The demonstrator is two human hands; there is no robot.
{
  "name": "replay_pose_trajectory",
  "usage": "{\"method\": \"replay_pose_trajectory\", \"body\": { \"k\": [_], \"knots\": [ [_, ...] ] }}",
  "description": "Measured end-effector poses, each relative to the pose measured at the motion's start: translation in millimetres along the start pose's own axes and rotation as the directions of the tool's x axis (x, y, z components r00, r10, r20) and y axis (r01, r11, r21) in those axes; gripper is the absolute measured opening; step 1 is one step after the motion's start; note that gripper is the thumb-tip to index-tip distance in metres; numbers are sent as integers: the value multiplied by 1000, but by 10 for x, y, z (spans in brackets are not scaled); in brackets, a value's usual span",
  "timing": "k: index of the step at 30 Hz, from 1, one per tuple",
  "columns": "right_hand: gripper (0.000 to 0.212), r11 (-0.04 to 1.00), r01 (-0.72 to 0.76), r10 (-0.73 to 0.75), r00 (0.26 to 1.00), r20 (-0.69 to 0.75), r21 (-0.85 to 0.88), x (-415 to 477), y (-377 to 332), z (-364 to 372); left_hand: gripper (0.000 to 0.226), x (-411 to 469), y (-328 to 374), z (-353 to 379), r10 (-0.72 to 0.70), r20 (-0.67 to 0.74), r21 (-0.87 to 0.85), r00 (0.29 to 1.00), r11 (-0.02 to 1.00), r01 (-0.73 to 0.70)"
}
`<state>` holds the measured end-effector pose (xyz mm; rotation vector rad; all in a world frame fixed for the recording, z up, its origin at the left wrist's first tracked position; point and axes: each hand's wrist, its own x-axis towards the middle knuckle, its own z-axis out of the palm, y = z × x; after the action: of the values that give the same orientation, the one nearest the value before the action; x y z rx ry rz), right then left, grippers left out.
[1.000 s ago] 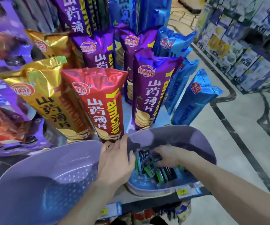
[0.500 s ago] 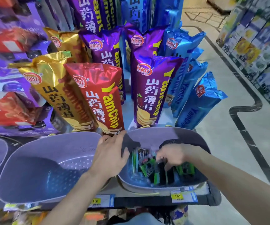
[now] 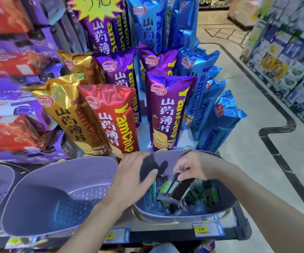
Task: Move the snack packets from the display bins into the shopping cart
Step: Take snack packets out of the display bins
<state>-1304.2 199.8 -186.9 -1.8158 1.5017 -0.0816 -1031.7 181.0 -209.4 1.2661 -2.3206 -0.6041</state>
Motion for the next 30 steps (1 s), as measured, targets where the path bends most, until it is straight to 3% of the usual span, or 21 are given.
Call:
{"method": "replay_pose_trajectory", "body": {
  "k": [3, 5, 10, 14, 17, 19, 22, 25, 30],
  "knots": [
    [16, 986, 105, -97, 993, -68, 130, -27, -68, -88, 81, 61, 207, 28, -97, 248, -274, 964, 947, 166],
    [16, 967, 185, -169, 980, -103, 174, -32, -126, -128, 87, 114, 302, 45, -136, 412, -322, 901, 904, 283],
    [16, 924, 229, -190, 970, -150, 307, 5, -231, -84, 22, 94, 305, 63, -142, 549, -438, 823, 790, 429],
    [23, 857, 179, -96, 977, -191, 483, 39, -117, 23, 12, 30, 179, -16, -243, 480, -522, 843, 693, 498],
    [51, 767, -6, 97, 990, -106, 642, 114, 89, 205, 17, 4, 64, -89, -348, 376, -650, 859, 561, 512],
    [47, 806, -157, 193, 981, -2, 571, 210, 209, 363, 22, -6, -9, -132, -392, 332, -738, 858, 459, 495],
    [40, 922, -287, 266, 957, 113, 258, 379, 281, 585, 22, -25, -89, -170, -440, 288, -809, 851, 363, 462],
    [49, 911, -351, 330, 935, 128, 218, 545, 249, 798, 21, -45, -144, -172, -459, 268, -852, 847, 298, 431],
    [53, 903, -404, 401, 915, 53, 144, 753, 182, 979, 25, -64, -176, -130, -433, 244, -880, 867, 276, 386]
  ]
}}
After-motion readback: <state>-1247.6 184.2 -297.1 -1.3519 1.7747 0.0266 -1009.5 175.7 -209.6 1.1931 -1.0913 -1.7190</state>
